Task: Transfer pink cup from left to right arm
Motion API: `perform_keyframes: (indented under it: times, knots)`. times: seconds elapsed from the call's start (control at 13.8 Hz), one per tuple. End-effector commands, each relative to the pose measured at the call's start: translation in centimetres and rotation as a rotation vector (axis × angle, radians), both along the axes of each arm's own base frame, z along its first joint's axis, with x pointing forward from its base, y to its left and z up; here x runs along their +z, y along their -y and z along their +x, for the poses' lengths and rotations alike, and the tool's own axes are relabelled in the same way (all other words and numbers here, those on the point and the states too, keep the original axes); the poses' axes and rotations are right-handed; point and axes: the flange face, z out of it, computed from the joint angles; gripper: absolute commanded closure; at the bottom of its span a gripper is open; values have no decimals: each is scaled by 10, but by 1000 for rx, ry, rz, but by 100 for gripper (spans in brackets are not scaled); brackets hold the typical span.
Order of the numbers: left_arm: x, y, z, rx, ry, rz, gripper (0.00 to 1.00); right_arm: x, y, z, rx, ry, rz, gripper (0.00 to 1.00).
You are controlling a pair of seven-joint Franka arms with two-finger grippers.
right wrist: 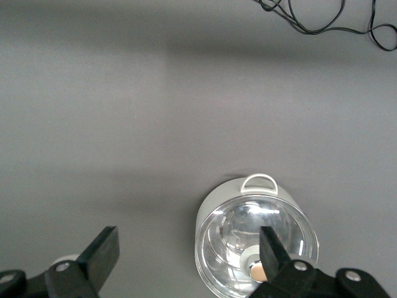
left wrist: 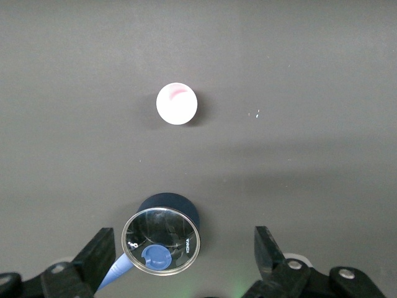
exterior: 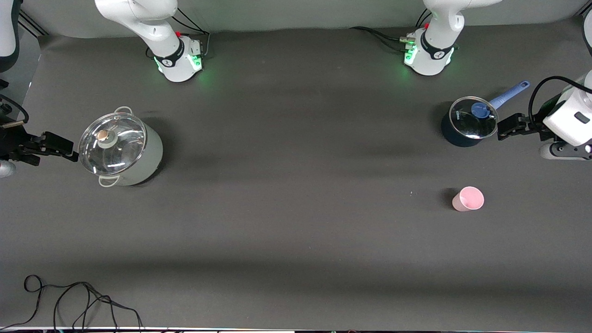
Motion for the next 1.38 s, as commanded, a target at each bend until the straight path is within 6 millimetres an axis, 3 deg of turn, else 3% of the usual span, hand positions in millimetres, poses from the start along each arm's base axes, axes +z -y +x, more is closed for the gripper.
perform_keyframes:
  times: [0.0,1.3]
  knots:
    - [5,2,0,9,-5,-2,0,6,0,-2,18,-3,-5,0]
    - [1,-1,-1,-22,-22,7,0,6,5,-1,12,0,-4,0]
